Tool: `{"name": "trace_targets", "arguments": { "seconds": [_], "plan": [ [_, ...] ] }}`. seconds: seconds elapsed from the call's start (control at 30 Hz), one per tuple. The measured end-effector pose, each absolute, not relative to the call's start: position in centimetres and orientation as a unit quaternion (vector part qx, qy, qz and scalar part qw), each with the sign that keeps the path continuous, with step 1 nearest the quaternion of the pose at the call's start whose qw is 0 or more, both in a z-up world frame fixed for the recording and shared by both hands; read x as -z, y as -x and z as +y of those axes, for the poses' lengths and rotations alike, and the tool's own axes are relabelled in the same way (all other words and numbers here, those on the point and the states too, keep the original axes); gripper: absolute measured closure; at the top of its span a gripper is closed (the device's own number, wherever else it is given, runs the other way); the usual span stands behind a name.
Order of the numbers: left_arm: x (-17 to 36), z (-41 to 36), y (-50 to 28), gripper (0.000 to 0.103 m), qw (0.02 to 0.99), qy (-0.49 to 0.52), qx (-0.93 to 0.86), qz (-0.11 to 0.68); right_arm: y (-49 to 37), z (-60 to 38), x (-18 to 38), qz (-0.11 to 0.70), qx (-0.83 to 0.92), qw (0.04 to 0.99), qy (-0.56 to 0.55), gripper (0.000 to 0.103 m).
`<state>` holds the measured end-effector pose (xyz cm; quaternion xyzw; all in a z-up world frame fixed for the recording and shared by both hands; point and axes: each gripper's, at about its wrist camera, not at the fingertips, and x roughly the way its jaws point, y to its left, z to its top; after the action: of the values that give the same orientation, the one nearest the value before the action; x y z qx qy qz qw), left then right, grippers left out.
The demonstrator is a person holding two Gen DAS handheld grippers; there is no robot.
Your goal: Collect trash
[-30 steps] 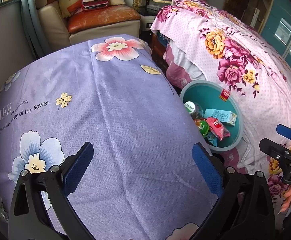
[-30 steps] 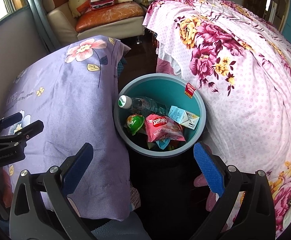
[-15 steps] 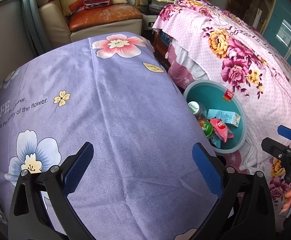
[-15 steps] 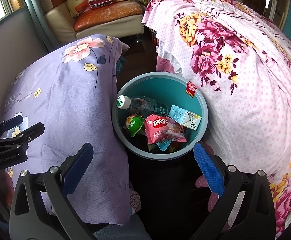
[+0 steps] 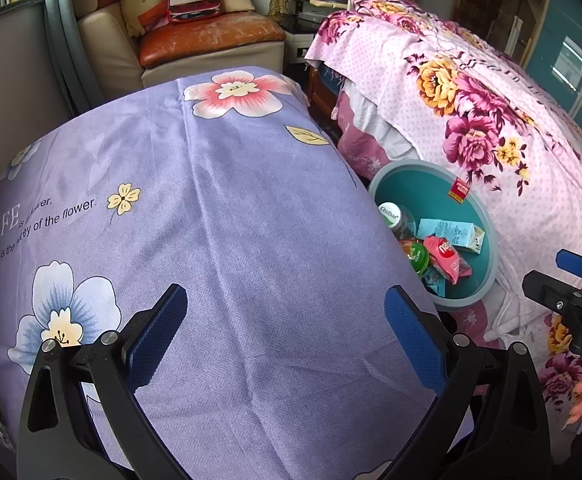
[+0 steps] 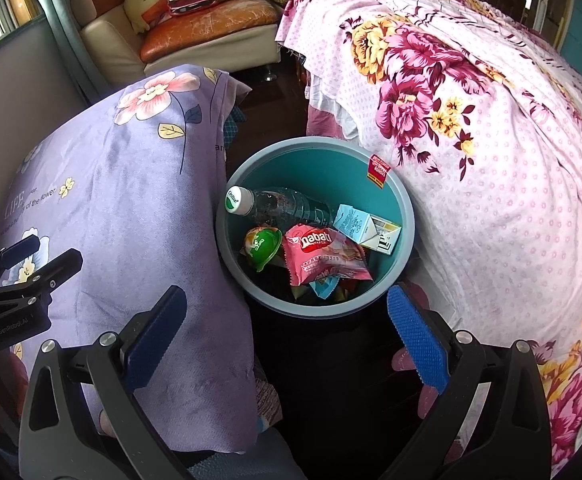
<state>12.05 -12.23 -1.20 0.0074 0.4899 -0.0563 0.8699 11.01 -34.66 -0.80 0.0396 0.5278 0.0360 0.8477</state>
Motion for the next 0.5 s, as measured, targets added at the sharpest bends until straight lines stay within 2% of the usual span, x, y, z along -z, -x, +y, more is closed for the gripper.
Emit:
{"name": "trace_targets", "arguments": {
  "seconds": [0.5],
  "plan": [
    [1.06,-11.46,-12.17,0.004,0.873,-0.008,0.052,0.484,-10.91,-34.64,0.82,0.528,-0.034,0.847,-0.039,0.007]
  ]
}}
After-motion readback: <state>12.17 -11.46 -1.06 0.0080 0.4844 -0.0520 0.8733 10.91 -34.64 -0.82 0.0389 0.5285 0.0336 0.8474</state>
